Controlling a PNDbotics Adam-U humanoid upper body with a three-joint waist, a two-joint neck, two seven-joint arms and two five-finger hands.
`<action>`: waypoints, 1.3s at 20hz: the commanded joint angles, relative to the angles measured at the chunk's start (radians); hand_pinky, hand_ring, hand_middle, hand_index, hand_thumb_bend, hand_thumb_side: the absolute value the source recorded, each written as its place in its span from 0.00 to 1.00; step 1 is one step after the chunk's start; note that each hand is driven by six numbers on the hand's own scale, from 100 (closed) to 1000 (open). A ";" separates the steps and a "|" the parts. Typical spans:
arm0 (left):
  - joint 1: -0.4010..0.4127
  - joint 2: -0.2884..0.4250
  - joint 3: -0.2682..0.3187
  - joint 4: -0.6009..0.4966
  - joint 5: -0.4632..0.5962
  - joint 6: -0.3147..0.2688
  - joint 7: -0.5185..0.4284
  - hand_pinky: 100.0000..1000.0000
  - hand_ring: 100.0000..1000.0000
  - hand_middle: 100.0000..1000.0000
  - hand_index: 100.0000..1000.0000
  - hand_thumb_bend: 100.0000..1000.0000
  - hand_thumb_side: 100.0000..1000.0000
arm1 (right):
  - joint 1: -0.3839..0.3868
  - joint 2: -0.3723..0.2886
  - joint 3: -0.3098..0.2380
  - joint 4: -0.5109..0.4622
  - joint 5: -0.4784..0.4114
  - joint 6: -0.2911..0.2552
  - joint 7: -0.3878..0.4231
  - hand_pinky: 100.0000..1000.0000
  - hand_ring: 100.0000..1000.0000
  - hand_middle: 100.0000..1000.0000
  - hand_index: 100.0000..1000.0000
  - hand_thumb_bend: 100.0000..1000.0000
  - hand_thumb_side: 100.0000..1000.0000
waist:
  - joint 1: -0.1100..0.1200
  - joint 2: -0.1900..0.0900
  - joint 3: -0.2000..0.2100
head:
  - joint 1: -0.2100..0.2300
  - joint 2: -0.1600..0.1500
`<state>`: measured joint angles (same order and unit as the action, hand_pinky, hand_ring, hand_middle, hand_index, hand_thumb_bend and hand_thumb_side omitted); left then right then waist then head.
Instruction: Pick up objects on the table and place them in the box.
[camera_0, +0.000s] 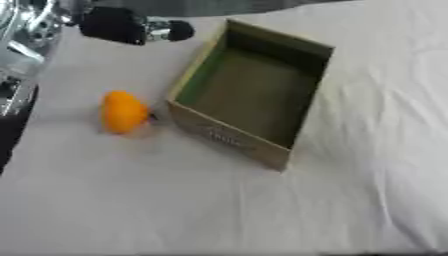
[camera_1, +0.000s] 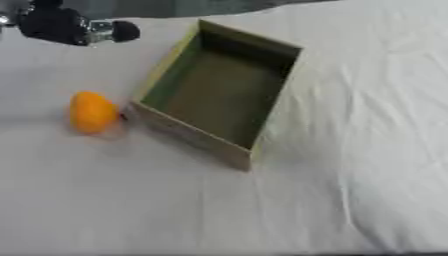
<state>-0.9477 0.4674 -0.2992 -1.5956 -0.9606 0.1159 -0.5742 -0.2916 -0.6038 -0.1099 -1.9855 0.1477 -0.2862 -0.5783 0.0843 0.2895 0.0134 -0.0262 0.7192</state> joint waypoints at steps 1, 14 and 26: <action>-0.028 0.005 -0.012 0.035 -0.003 0.003 -0.046 0.82 0.81 0.75 0.93 0.70 0.94 | -0.013 -0.031 -0.005 -0.014 -0.004 0.000 0.005 0.74 0.81 0.79 0.88 0.00 0.55 | -0.003 -0.025 0.001 | 0.003 -0.005; -0.010 0.036 0.015 0.030 0.006 -0.029 -0.228 0.85 0.86 0.81 0.95 0.79 0.88 | -0.006 -0.031 -0.007 -0.014 -0.003 0.004 0.008 0.74 0.81 0.79 0.88 0.00 0.55 | 0.003 -0.025 0.007 | -0.006 -0.010; 0.038 0.132 0.033 0.049 0.049 -0.134 -0.333 0.86 0.89 0.82 0.96 0.72 0.72 | -0.003 -0.032 -0.008 -0.014 0.001 0.005 0.006 0.74 0.81 0.79 0.88 0.00 0.55 | 0.003 -0.022 0.008 | -0.013 -0.013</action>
<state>-0.8969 0.5594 -0.2809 -1.5444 -0.9117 -0.0061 -0.9054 -0.2893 -0.6039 -0.1098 -1.9855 0.1474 -0.2809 -0.5724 0.0918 0.2890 0.0215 -0.0379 0.7171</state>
